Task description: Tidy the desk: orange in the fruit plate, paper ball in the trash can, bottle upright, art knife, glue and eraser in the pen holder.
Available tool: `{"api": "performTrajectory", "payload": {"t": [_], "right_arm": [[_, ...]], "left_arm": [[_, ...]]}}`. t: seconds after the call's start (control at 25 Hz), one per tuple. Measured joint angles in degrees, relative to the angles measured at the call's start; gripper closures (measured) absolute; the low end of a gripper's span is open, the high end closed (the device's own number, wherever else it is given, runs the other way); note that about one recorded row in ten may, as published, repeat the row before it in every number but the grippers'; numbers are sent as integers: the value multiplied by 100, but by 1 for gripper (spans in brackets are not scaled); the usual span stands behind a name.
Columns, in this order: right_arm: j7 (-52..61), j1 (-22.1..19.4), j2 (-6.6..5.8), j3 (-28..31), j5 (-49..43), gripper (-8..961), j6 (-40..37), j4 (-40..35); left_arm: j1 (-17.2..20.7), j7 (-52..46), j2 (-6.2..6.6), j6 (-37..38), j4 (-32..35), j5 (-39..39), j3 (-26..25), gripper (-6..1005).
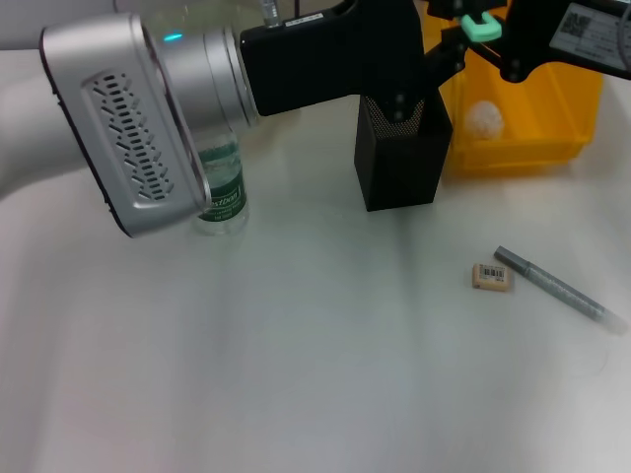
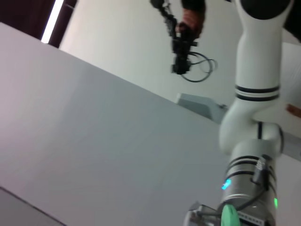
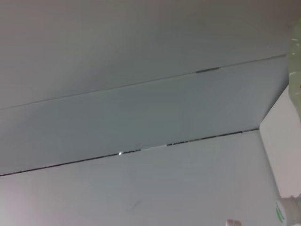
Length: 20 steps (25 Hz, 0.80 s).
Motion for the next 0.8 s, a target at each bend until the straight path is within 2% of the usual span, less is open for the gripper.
{"api": "performTrajectory", "payload": {"t": [0.04,0.2,0.4,0.48,0.6,0.76,0.8], "right_arm": [[0,0,0,0,0,768,0,0],[-1,23,45,-4,10,767,-17,1],[-13,47,104,3,14,768,-7,-12],[-45,49,145,71,23,768,13,-38],[-157,63,200,273,30,769,1,-45],[-276,79,247,429,53,771,-19,-50],[-331,83,291,469,79,773,-17,-54]], "left_arm": [[0,0,0,0,0,0,0,875],[101,356,-1,46,-211,-886,489,854],[162,278,0,20,-264,-1137,642,827],[178,231,0,50,-308,-1273,691,612],[268,-270,0,132,-396,-1860,896,512],[321,-594,0,148,-462,-1962,952,374],[382,-700,0,171,-474,-1968,1048,336]]}}
